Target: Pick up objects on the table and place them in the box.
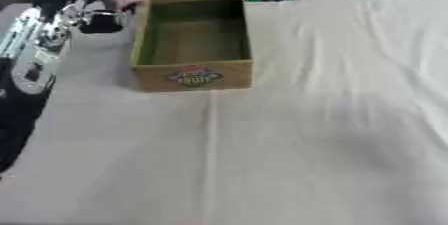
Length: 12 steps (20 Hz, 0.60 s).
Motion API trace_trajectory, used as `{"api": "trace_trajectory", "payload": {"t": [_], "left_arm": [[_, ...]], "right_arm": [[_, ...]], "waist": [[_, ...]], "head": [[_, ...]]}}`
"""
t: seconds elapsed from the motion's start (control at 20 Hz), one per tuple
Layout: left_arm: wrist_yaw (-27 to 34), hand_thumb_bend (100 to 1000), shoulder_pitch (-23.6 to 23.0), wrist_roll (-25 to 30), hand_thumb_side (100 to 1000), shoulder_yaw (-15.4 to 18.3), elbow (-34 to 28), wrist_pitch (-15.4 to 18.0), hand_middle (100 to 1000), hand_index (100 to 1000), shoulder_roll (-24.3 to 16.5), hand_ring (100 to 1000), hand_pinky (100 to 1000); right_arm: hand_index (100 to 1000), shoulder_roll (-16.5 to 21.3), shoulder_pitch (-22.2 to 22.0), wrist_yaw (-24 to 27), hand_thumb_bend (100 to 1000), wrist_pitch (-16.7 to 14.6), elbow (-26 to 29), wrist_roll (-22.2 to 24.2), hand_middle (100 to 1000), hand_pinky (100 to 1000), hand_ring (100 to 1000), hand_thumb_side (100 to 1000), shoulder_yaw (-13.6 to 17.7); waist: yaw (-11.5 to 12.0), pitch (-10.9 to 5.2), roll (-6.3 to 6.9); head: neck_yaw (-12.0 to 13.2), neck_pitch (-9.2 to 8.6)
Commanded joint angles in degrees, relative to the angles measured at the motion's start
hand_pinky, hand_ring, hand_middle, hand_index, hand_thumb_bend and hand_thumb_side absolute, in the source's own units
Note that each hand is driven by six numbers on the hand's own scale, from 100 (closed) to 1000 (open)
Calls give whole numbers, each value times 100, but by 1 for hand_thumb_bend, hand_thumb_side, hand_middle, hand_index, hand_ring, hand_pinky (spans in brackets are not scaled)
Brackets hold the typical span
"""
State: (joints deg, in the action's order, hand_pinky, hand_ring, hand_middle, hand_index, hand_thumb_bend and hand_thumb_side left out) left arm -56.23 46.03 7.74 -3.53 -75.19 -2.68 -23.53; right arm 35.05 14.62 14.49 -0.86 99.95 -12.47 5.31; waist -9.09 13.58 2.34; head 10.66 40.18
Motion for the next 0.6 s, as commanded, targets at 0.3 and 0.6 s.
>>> {"api": "trace_trajectory", "payload": {"t": [0.3, 0.6], "left_arm": [[-534, 181, 663, -513, 100, -83, 1619, 241, 614, 710, 405, 555, 608], [-542, 962, 736, -880, 454, -74, 1844, 308, 812, 871, 574, 758, 744]], "right_arm": [[841, 92, 111, 46, 100, 8, 52, 76, 711, 641, 709, 271, -22], [841, 75, 130, 52, 100, 9, 44, 98, 711, 641, 709, 271, -34]], "waist": [[-131, -122, 3], [-179, -128, 1]], "head": [[127, -10], [167, -23]]}}
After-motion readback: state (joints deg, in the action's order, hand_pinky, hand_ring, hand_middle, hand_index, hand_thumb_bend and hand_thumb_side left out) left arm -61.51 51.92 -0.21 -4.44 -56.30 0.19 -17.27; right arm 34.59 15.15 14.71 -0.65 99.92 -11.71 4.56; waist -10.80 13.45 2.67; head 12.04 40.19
